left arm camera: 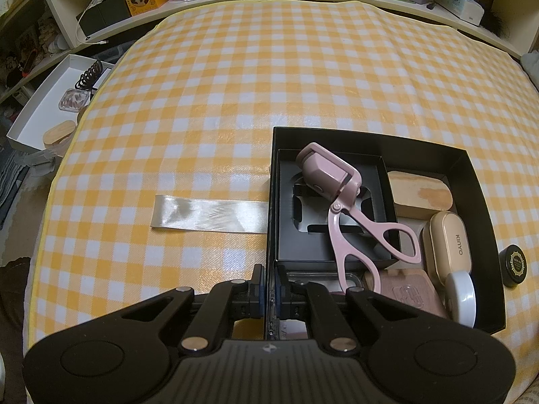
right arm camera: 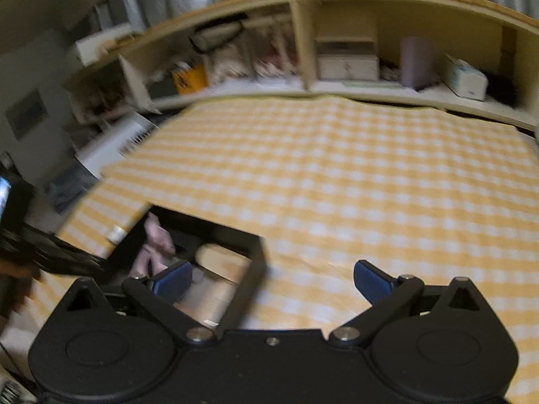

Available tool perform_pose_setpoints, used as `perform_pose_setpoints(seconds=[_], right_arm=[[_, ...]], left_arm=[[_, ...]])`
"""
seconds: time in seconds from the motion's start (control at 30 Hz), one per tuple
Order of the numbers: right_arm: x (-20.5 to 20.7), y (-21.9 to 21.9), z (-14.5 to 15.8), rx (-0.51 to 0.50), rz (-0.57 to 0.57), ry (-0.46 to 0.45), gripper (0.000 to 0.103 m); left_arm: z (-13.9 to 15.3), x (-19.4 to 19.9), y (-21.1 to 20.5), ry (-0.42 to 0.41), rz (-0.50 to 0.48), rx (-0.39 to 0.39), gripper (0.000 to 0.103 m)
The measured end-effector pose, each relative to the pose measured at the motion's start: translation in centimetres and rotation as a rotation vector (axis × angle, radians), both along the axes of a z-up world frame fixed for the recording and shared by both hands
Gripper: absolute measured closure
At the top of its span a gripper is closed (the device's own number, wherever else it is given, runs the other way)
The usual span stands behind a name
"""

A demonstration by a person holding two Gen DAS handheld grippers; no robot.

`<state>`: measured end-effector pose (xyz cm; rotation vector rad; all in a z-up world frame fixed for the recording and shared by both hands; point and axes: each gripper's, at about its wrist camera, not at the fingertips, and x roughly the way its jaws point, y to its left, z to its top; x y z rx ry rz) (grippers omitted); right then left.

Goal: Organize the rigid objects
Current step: 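Grasp the black round jar with the right tool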

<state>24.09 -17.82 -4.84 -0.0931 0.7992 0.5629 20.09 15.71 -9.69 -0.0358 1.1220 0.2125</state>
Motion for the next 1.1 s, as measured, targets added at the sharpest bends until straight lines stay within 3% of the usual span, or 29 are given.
perform_pose_setpoints(seconds=[0.37,0.6,0.77,0.87,0.93,1.1], right_arm=[[2.6,-2.3,-5.5,-0.171,-0.06,0.172,0.0],[2.5,-0.6,-8.4,-0.242,0.012,0.291,0.001],[1.9,1.1,-9.6,-0.282,0.094,0.342,0.015],[1.8,1.7,-9.8,-0.301,0.117,0.349,0.034],[1.8,1.8,-9.9,-0.309,0.111,0.351,0.052],[1.7,1.8,-9.8,-0.314,0.111,0.345,0.053]], left_arm=[[0.0,0.0,0.0,0.0,0.001,-0.001,0.096],[0.0,0.0,0.0,0.001,0.001,-0.001,0.096],[0.0,0.0,0.0,0.001,0.002,0.0,0.096],[0.0,-0.1,0.0,0.001,0.002,-0.001,0.096],[0.0,-0.1,0.0,0.001,0.002,-0.001,0.096],[0.0,-0.1,0.0,0.001,0.002,-0.001,0.096]])
